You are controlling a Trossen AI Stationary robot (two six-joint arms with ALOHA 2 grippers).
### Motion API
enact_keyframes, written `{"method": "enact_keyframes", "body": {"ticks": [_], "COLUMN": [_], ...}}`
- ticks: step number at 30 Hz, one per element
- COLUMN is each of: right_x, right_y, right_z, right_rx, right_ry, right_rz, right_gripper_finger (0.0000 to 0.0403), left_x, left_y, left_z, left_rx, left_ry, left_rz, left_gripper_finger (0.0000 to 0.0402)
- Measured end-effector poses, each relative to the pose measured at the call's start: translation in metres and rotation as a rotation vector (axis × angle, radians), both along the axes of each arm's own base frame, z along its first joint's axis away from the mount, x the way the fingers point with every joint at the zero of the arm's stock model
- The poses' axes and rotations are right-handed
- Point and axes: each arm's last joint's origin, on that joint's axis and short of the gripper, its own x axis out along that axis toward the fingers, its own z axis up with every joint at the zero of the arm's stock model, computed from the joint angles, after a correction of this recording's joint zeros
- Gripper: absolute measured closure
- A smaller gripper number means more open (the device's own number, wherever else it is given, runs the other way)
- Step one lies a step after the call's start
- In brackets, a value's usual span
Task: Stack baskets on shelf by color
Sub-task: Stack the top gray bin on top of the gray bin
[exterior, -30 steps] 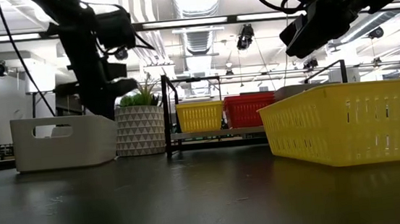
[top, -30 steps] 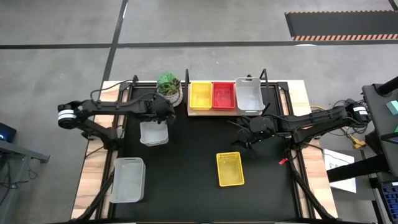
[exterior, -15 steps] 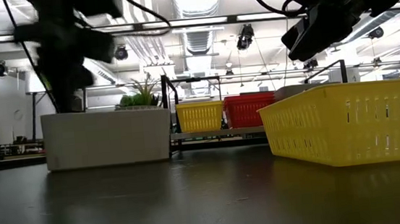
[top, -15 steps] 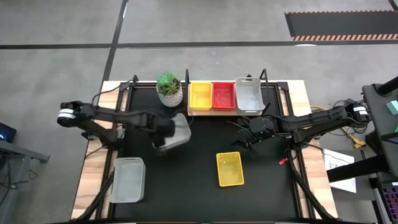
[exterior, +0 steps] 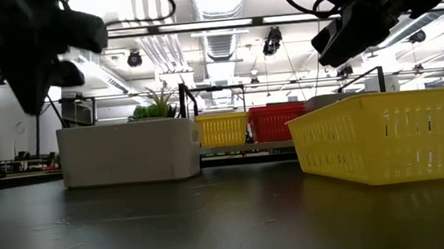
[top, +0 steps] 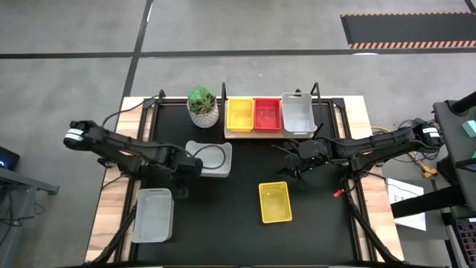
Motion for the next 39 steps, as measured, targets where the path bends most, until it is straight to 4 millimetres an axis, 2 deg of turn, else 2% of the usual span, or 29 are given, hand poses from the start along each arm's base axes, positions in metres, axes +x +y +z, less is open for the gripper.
{"method": "enact_keyframes", "body": {"ticks": [4, 8, 10, 12, 14, 17, 21, 24, 28, 34, 39], "right_x": [0.000, 0.000, 0.000, 0.000, 0.000, 0.000, 0.000, 0.000, 0.000, -0.001, -0.001], "right_y": [0.000, 0.000, 0.000, 0.000, 0.000, 0.000, 0.000, 0.000, 0.000, 0.000, 0.000], "right_z": [-0.001, -0.001, -0.001, -0.001, -0.001, -0.001, 0.000, -0.001, -0.001, -0.004, -0.005], "right_rx": [0.001, 0.001, 0.001, 0.002, 0.002, 0.001, 0.002, 0.002, 0.002, 0.006, 0.010], "right_ry": [0.003, 0.001, 0.002, 0.002, 0.003, 0.000, -0.005, -0.003, -0.002, 0.007, 0.004], "right_rz": [-0.001, 0.000, -0.001, -0.001, -0.001, -0.001, -0.001, -0.001, -0.001, -0.004, -0.007], "right_gripper_finger": [0.0394, 0.0394, 0.0394, 0.0394, 0.0394, 0.0394, 0.0394, 0.0394, 0.0394, 0.0394, 0.0394], "left_x": [0.003, -0.009, -0.011, -0.008, -0.001, 0.021, 0.053, 0.068, 0.078, 0.081, 0.075], "left_y": [0.002, 0.018, 0.020, 0.015, 0.012, 0.009, 0.009, 0.011, 0.015, 0.016, 0.013], "left_z": [-0.023, -0.027, -0.019, -0.009, 0.003, 0.022, 0.044, 0.043, 0.023, -0.015, -0.027], "left_rx": [0.059, 0.425, 0.398, 0.271, 0.176, 0.126, 0.223, 0.278, 0.300, 0.315, 0.219], "left_ry": [0.037, 0.152, 0.151, 0.102, 0.013, -0.219, -0.608, -0.724, -0.659, -0.425, -0.284], "left_rz": [-0.007, 0.177, 0.202, 0.187, 0.188, 0.214, 0.280, 0.266, 0.272, 0.230, 0.102], "left_gripper_finger": [0.0401, 0.0401, 0.0401, 0.0401, 0.0401, 0.0401, 0.0402, 0.0402, 0.0402, 0.0402, 0.0401]}}
